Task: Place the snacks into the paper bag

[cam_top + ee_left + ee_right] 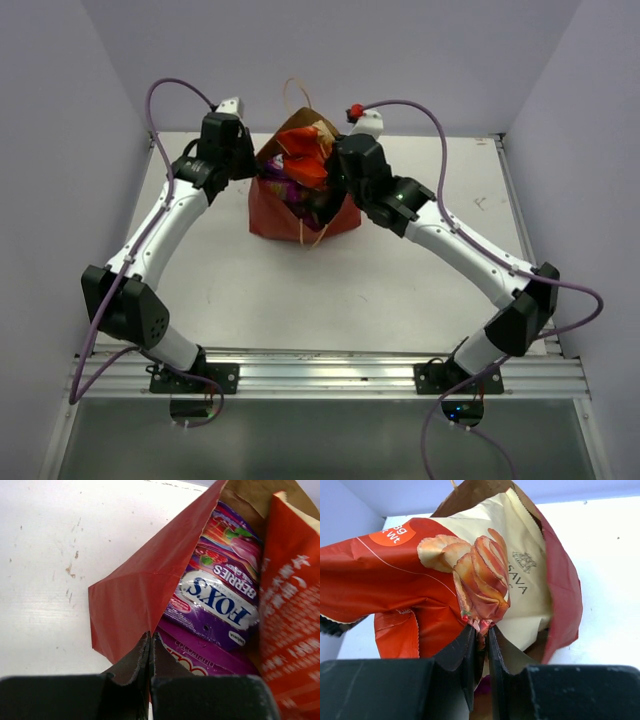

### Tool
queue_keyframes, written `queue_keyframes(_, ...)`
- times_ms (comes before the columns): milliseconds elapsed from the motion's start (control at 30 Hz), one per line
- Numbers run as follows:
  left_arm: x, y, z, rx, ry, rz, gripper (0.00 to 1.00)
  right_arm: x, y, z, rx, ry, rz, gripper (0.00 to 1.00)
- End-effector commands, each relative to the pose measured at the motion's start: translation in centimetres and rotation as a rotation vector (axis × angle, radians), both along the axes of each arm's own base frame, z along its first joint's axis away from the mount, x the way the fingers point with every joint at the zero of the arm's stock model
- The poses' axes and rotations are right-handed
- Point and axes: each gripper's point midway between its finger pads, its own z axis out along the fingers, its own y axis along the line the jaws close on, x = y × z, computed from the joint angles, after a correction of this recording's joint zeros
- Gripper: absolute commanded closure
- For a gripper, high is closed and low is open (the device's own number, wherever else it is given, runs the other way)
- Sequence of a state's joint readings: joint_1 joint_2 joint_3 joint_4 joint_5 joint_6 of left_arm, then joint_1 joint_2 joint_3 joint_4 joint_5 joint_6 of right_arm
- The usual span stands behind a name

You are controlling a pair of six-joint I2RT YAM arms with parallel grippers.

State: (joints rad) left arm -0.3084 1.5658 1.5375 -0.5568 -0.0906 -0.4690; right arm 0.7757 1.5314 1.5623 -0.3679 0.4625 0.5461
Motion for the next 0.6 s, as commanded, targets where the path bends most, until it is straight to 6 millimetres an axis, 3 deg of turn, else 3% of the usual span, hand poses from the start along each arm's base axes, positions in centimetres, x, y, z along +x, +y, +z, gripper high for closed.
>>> queue_keyframes(0, 0.2, -0.2, 8.1, -0.116, -0.246, 0.016, 1.00, 2.5, 1.0, -1.4, -0.172, -0.029, -0.045, 1.00)
queue_keyframes(200, -0.9, -0.1, 8.3, -0.120, -0.253, 0.011, 1.00, 4.2, 6.5, -5.4, -0.303, 0.001, 0.032, 1.00)
queue_keyframes(300, -1.4, 0.1, 8.6, -0.116, -0.260, 0.010, 1.00, 3.4, 9.0, -6.4, -0.372, -0.021, 0.076, 1.00)
queue_keyframes(367, -1.5, 0.0, 8.5, -0.116, -0.260, 0.005, 1.00, 3.5, 9.8, -6.9, -0.399, -0.026, 0.093, 1.00)
queue_keyframes(400, -1.6, 0.0, 8.6, -0.118, -0.260, 0.003, 1.00, 3.5, 10.2, -8.3, -0.431, -0.006, 0.106, 1.00)
queue_keyframes(567, -1.9, 0.1, 8.5, -0.105, -0.258, -0.008, 1.00, 3.2, 10.8, -11.8, -0.552, 0.042, 0.139, 1.00)
